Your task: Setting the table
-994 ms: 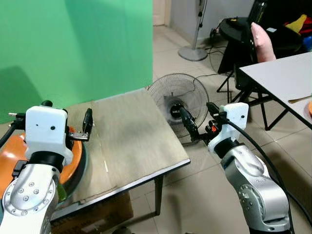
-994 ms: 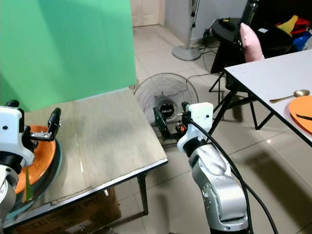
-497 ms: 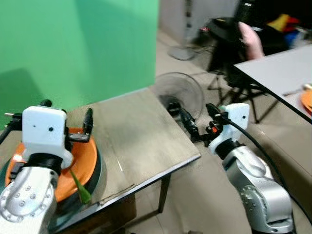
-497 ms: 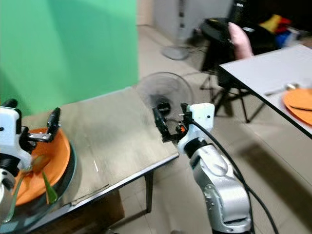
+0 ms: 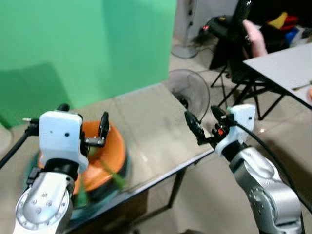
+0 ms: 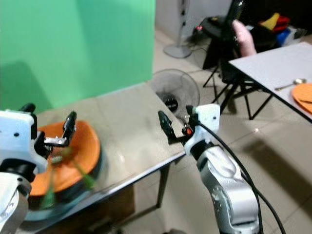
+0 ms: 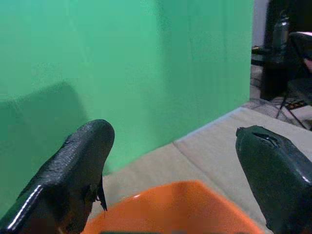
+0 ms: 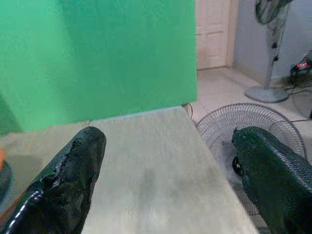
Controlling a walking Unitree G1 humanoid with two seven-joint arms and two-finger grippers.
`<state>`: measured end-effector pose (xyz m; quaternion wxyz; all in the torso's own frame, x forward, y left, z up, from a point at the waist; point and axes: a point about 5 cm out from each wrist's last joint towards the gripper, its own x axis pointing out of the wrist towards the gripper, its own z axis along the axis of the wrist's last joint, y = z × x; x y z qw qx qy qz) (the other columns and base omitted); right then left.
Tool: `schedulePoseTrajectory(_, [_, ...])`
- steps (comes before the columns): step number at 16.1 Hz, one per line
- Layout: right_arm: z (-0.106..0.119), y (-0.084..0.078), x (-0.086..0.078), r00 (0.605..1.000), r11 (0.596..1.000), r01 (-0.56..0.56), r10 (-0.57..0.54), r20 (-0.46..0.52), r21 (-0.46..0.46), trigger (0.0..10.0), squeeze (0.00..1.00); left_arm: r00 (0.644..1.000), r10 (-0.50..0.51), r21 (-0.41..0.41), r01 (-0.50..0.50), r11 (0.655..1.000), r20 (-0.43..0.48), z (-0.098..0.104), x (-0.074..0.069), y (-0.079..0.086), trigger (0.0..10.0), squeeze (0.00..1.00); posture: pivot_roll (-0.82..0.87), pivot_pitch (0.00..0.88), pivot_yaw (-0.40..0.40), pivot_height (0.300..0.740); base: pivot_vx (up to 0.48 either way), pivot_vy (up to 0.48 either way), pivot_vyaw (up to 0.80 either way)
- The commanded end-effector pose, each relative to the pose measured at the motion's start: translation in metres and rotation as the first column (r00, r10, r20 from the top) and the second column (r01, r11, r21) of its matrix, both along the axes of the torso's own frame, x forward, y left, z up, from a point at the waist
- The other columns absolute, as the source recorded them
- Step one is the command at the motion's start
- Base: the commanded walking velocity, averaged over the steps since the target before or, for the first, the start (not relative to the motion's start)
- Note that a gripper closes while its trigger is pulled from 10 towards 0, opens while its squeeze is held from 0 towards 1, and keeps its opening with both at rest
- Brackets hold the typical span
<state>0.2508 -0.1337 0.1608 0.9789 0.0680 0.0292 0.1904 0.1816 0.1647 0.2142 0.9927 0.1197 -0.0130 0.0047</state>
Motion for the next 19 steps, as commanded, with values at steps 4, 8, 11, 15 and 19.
schedulePoseTrajectory(4, [0.003, 0.000, 0.000, 1.000, 1.000, -0.020, 0.020, -0.002, 0.005, 10.0, 0.00, 1.000, 0.006, 0.021, -0.006, 1.000, -0.008, -0.001, -0.003, -0.002, 10.0, 0.00, 0.04, 0.061, -0.025, 0.740, 0.000, 0.000, 0.00])
schedulePoseTrajectory(8, [0.004, -0.001, 0.001, 0.996, 0.996, -0.084, 0.084, -0.011, -0.017, 10.0, 0.00, 0.995, 0.036, 0.047, -0.031, 0.998, -0.097, -0.009, -0.005, 0.008, 10.0, 0.00, 0.04, 0.061, -0.025, 0.740, 0.000, 0.000, 0.00])
schedulePoseTrajectory(11, [0.007, -0.001, 0.003, 0.976, 0.976, -0.215, 0.214, -0.036, -0.031, 10.0, 0.00, 0.978, 0.066, 0.070, -0.053, 0.996, -0.196, -0.018, -0.010, 0.021, 10.0, 0.00, 0.04, 0.045, -0.032, 0.740, 0.000, 0.000, 0.00])
schedulePoseTrajectory(15, [0.006, -0.005, 0.005, 0.921, 0.920, -0.387, 0.381, -0.084, -0.061, 10.0, 0.00, 0.943, -0.040, 0.039, 0.056, 0.998, -0.330, -0.025, -0.012, 0.024, 10.0, 0.56, 0.04, 0.000, -0.049, 0.740, 0.000, 0.000, 0.00])
schedulePoseTrajectory(19, [0.020, -0.007, 0.019, 0.867, 0.866, -0.497, 0.493, -0.076, -0.051, 10.0, 0.00, 0.898, -0.072, -0.094, 0.034, 0.995, -0.435, -0.024, -0.004, 0.026, 10.0, 0.96, 0.04, 0.000, -0.061, 0.740, 0.000, 0.000, 0.00])
